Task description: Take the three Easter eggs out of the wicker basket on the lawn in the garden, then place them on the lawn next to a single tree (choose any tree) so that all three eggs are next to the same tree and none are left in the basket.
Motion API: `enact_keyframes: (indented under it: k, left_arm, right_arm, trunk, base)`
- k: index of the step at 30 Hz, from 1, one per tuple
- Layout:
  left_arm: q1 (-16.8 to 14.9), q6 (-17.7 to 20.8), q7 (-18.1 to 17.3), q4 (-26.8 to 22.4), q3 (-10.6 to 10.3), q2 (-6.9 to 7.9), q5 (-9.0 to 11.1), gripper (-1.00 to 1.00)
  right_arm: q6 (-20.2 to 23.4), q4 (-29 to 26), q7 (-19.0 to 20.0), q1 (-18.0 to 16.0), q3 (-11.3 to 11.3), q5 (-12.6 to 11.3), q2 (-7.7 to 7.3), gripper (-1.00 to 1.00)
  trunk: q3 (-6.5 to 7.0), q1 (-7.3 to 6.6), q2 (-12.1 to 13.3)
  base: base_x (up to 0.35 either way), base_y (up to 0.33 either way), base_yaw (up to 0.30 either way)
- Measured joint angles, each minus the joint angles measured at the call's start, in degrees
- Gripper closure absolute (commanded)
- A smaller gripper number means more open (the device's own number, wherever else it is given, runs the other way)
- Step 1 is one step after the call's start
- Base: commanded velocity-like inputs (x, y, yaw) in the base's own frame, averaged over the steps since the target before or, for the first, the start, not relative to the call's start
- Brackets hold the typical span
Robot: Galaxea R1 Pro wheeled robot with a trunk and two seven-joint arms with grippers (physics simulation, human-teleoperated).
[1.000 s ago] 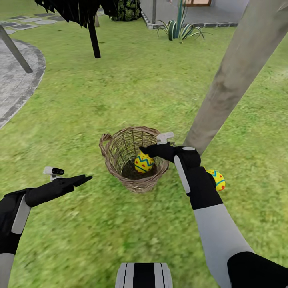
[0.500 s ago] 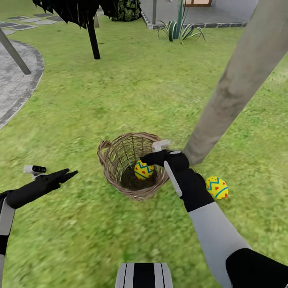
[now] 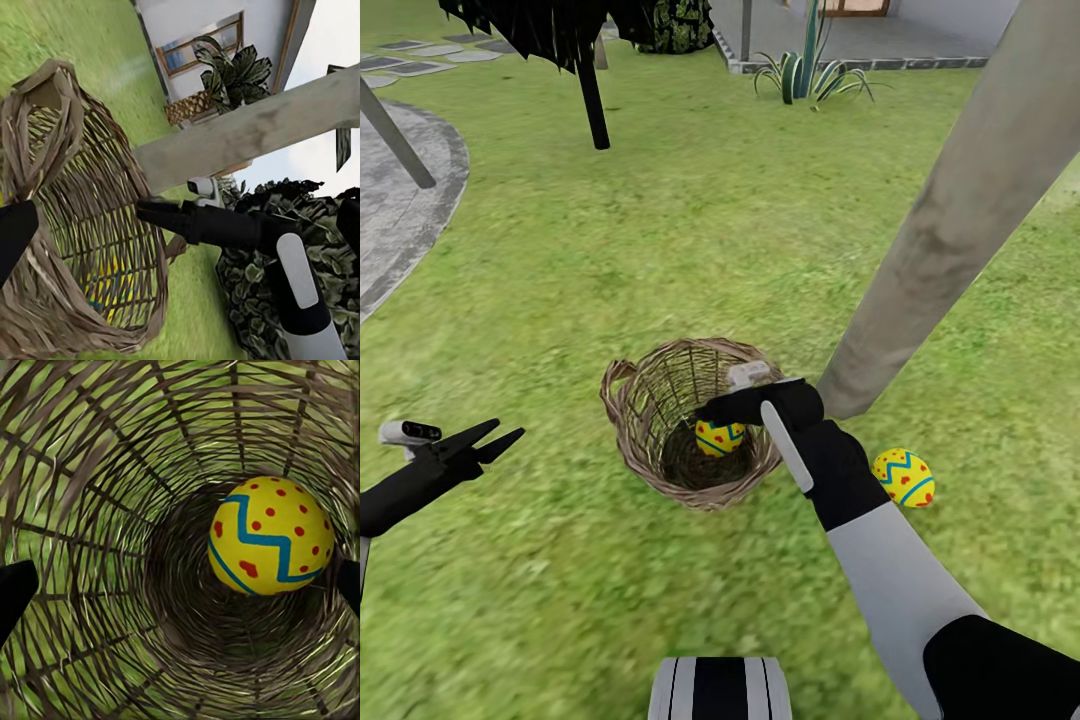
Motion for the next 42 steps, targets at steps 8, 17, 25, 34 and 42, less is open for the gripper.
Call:
enact_keyframes:
  k: [8,17,25,34,42]
  left_arm:
    - [0.0,-0.99,0.11,1.98,1.13,0.01,-0.02,-1.0]
    - [-0.01,-1.39,0.07,2.11,1.96,-0.27,-0.01,-1.0]
    - [-0.01,-1.49,0.0,5.76,2.92,0.03,0.05,-1.0]
    - [0.01,-1.55,-0.01,5.98,2.99,-0.01,0.01,-1.0]
    - [0.01,-1.58,0.01,6.02,2.99,-0.08,0.01,-1.0]
  right_arm:
    - [-0.19,0.7,-3.42,0.07,-0.36,-2.64,-0.01,-1.0]
    - [-0.27,0.8,-10.08,0.18,-0.56,-11.77,0.0,-1.0]
    - [-0.42,0.91,-14.94,0.5,-0.56,-17.1,-0.01,-1.0]
    - [-0.4,3.73,-15.39,0.58,-0.38,-17.18,0.01,-1.0]
    - [-0.3,3.68,-20.82,0.66,-0.16,-17.26,0.01,-1.0]
  trunk:
    - [0.0,-0.03,0.0]
    - [0.21,0.0,0.0]
    - [0.68,0.0,0.0]
    - [0.85,0.0,0.0]
    - [0.85,0.0,0.0]
  base:
    - [0.16,0.128,0.0]
    - [0.072,0.14,-0.118]
    - [0.001,0.286,-0.238]
    - [0.0,0.06,-0.05]
    - [0.0,0.0,0.0]
